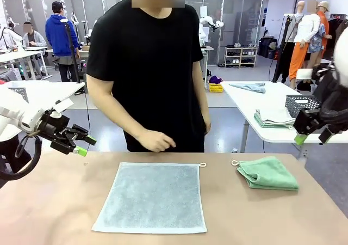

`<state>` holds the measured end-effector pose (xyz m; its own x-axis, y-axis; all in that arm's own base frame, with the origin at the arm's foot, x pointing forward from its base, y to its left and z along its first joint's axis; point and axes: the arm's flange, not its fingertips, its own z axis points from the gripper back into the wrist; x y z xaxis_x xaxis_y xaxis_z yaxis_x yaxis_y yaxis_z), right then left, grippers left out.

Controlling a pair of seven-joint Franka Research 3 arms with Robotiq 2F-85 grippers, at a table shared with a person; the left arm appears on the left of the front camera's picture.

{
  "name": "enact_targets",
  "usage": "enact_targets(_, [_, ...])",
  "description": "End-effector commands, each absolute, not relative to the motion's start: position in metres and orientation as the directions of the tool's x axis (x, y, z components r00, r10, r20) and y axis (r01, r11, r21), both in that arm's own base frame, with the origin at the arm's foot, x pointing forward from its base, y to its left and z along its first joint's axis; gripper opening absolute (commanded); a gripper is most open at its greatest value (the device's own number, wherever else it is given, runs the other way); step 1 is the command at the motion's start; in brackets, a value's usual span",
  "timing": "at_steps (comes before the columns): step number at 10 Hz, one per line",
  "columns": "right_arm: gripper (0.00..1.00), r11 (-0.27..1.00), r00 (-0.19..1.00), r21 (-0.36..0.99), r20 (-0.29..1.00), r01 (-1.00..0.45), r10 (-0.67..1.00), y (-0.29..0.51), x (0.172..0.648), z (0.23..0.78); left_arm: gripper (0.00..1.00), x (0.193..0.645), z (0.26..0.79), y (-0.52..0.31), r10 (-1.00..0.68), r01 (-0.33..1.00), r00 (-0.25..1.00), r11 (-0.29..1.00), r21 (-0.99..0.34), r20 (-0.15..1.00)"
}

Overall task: Fold the towels and place them in the basket.
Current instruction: When a person lays out a Towel with hook on the table, fold it in half twice.

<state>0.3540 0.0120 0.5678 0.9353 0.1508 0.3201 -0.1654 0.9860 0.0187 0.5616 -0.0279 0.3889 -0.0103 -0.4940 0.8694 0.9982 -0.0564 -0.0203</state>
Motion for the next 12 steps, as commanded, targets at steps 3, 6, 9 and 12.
enact_targets(3, [0.69, 0.79, 0.784, -0.36, 0.205, -0.497, 0.586, 0.096, 0.364, 0.574, 0.85, 0.484, 0.459, -0.054, -0.683, 0.982, 0.144, 0.19, -0.016, 0.716])
enact_targets(6, [0.69, 0.419, 0.49, -0.459, -0.044, -0.784, 0.87, 0.163, 0.382, 0.547, 0.85, 0.449, 0.481, -0.11, -0.752, 0.934, 0.279, 0.357, 0.012, 0.597])
enact_targets(9, [0.69, 0.079, 0.123, -0.31, -0.124, -0.947, 0.985, 0.21, 0.395, 0.509, 0.85, 0.435, 0.489, -0.154, -0.768, 0.865, 0.413, 0.499, 0.053, 0.489])
enact_targets(12, [0.69, 0.012, 0.024, -0.168, -0.07, -0.986, 0.997, 0.227, 0.385, 0.483, 0.85, 0.429, 0.492, -0.175, -0.873, 0.889, 0.31, 0.407, 0.211, 0.377])
